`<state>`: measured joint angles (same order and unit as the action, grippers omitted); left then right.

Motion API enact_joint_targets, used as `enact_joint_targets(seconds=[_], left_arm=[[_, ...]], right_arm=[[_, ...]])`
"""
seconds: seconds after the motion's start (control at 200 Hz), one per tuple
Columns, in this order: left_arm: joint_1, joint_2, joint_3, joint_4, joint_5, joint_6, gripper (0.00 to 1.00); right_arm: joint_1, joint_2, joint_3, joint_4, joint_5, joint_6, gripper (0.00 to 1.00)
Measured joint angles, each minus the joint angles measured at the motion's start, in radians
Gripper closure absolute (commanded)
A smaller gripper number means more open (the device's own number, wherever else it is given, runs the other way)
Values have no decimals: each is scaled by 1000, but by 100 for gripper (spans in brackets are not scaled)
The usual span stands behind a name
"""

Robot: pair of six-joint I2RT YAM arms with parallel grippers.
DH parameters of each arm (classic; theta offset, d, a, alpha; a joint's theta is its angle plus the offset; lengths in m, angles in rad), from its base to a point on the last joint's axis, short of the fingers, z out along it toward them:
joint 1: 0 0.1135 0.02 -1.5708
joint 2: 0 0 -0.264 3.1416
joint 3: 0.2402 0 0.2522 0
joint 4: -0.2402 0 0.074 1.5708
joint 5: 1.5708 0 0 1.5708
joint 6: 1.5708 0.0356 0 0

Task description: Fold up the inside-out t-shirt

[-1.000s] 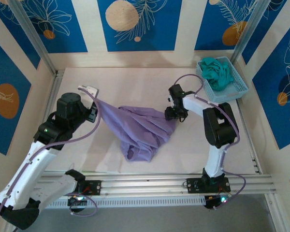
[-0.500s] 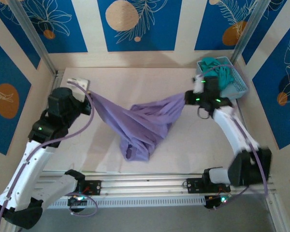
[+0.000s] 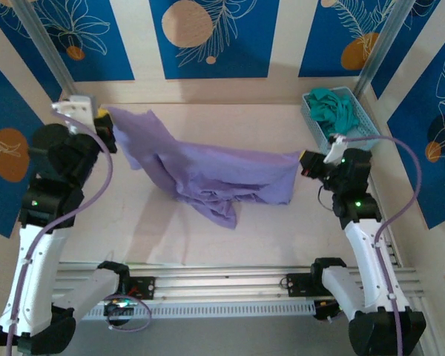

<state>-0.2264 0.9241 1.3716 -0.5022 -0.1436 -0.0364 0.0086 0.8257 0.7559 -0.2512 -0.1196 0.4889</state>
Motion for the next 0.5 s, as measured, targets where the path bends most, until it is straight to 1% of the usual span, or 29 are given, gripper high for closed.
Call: enact_joint_targets(seconds=[0.045,0.095,0.16,0.195,0.285,0.37,0.5], left_arm=[[0,-19,-69,-14,5,0,100],[0,-33,-150,-30,5,1,100],[0,-31,-225,-68,5,2,100],[2,-27,-253,-91,4,3,100],[8,-24,-275,-127,-6,12,100],[28,-28,-268,-127,-22,19,100],[76,-26,-253,-123,-63,30,100]], right_arm=[[36,1,-60,-13,6,13,91],[90,14,-109,-32,13,24,91],[162,69,-143,-55,14,27,96],[187,111,-145,-59,10,28,97],[223,244,-134,-54,3,31,98],[264,361,-90,-50,21,24,97],[336,471,2,-35,43,7,93]])
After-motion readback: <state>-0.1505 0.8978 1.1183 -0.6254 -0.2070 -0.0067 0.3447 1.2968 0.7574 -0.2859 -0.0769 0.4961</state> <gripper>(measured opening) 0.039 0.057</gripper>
